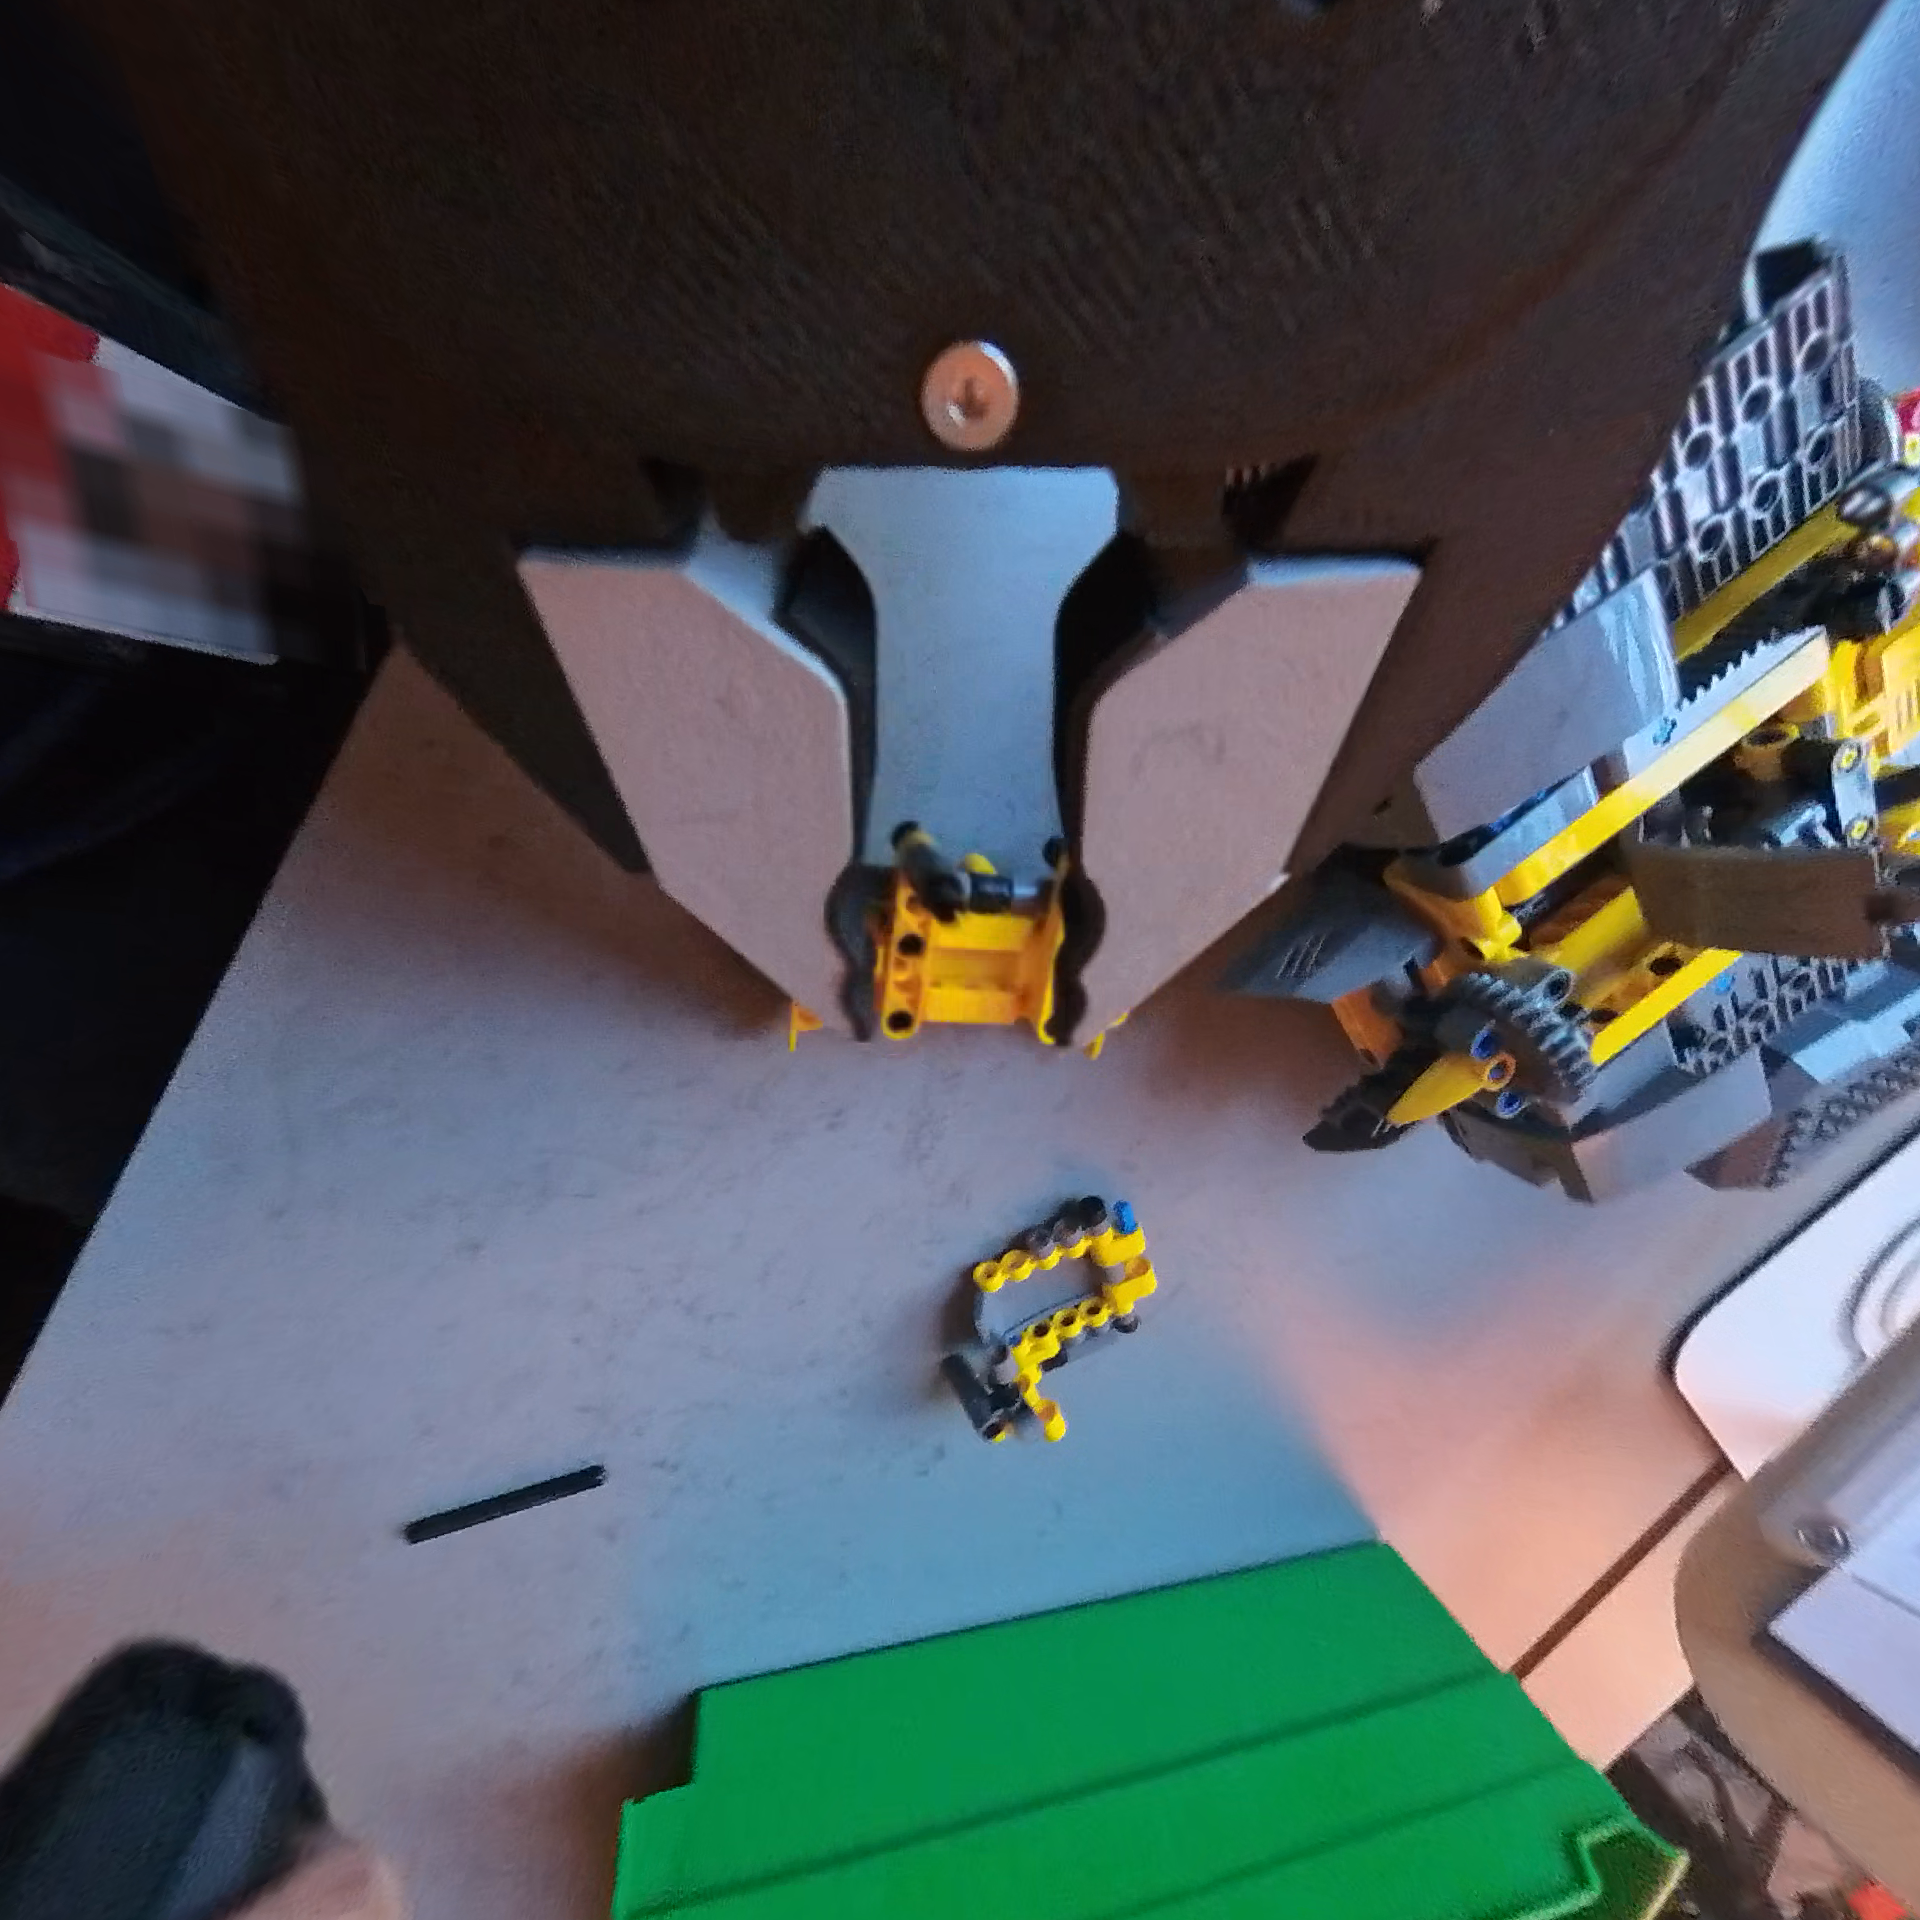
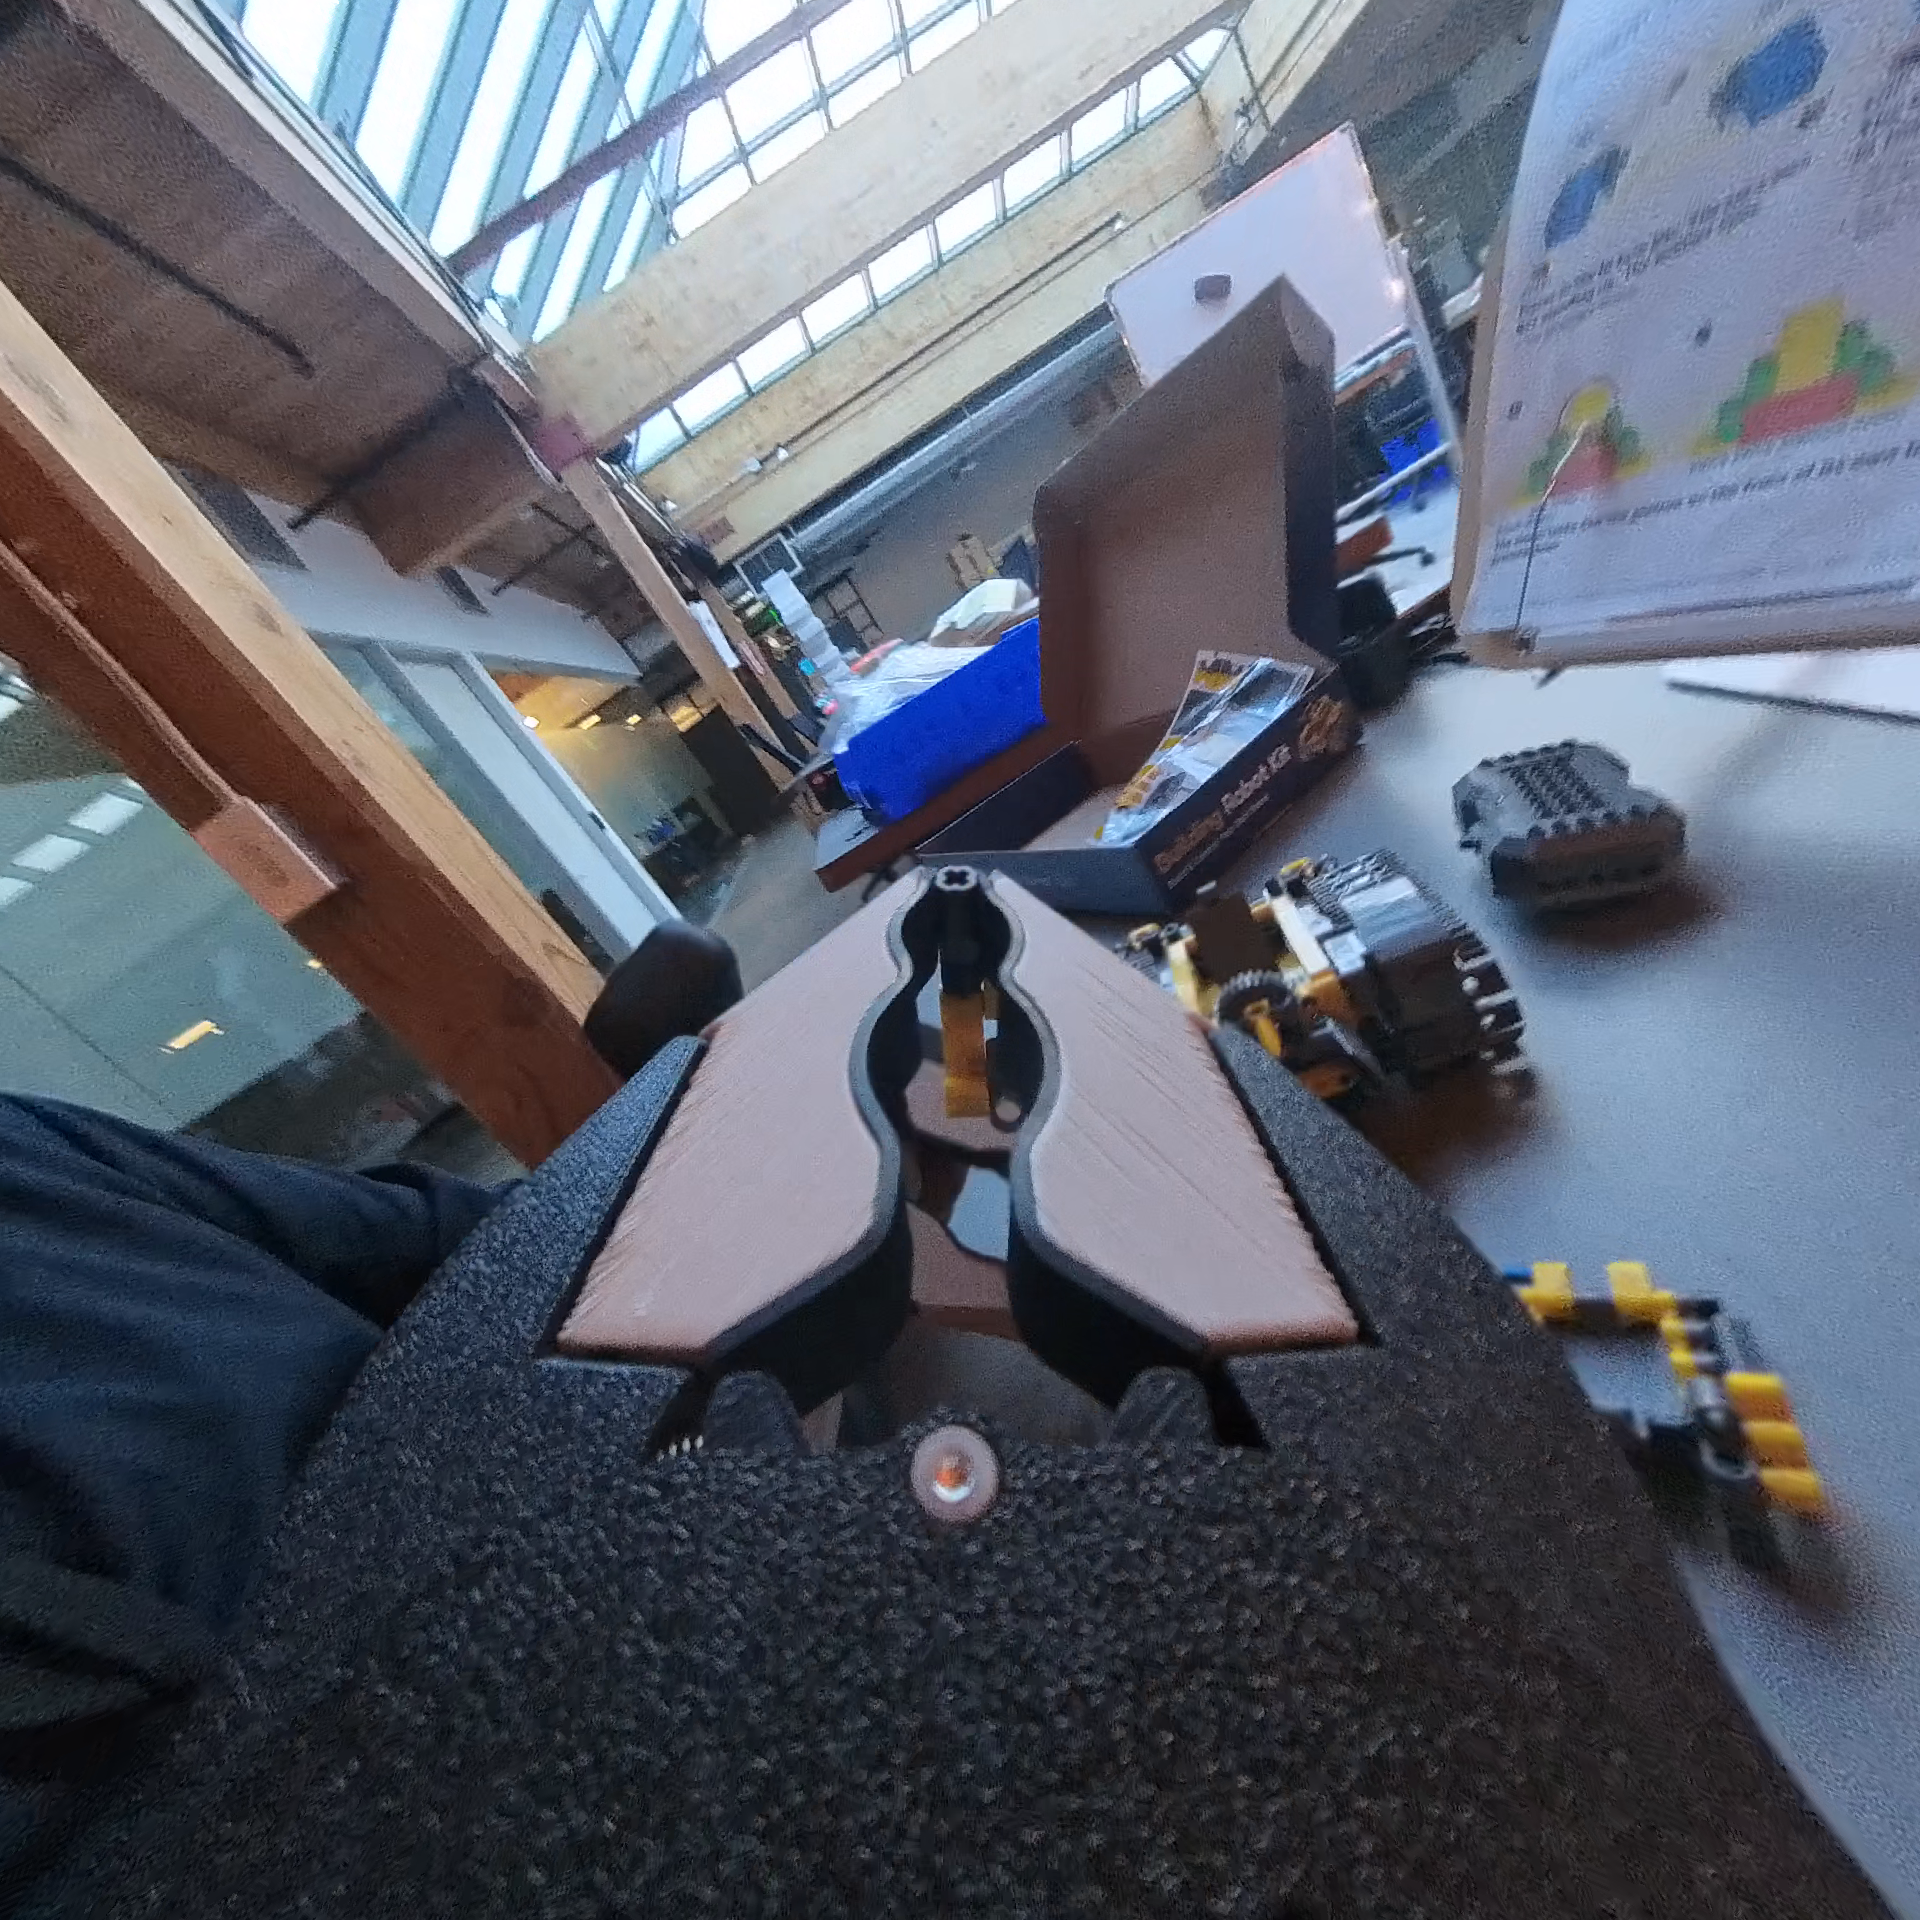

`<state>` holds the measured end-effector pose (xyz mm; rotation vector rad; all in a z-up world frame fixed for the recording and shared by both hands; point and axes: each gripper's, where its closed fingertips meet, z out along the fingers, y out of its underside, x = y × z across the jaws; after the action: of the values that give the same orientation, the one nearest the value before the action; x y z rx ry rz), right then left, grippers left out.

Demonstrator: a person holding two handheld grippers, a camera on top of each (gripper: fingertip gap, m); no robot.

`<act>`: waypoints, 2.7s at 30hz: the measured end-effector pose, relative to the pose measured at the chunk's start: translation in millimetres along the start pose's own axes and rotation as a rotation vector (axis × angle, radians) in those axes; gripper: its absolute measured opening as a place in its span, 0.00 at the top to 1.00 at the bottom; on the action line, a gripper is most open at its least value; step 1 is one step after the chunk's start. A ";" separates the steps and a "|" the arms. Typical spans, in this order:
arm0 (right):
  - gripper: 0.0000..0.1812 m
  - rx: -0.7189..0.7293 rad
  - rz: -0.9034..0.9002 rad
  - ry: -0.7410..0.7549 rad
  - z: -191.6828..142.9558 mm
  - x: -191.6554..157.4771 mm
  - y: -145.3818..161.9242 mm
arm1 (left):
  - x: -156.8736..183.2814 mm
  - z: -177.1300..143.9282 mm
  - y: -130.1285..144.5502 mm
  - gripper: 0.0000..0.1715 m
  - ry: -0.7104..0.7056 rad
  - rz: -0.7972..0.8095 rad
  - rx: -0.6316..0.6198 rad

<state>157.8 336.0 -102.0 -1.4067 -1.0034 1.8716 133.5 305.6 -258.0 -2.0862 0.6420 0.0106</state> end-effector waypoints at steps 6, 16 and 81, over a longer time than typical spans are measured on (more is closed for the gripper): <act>0.99 0.020 0.083 -0.032 -2.6 4.1 18.5 | -5.8 -17.7 -21.9 0.70 0.049 -0.065 0.080; 0.97 -0.060 0.102 -0.303 21.4 -55.0 37.7 | 36.6 -69.6 -106.8 0.87 0.430 -0.179 0.433; 0.98 -0.367 -0.977 0.637 -17.0 36.5 35.4 | -20.0 -102.1 -78.4 0.92 -0.032 0.209 0.210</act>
<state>163.9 350.0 -153.4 -1.2138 -1.3634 0.5096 127.4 268.6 -133.2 -1.8076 0.8040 0.0909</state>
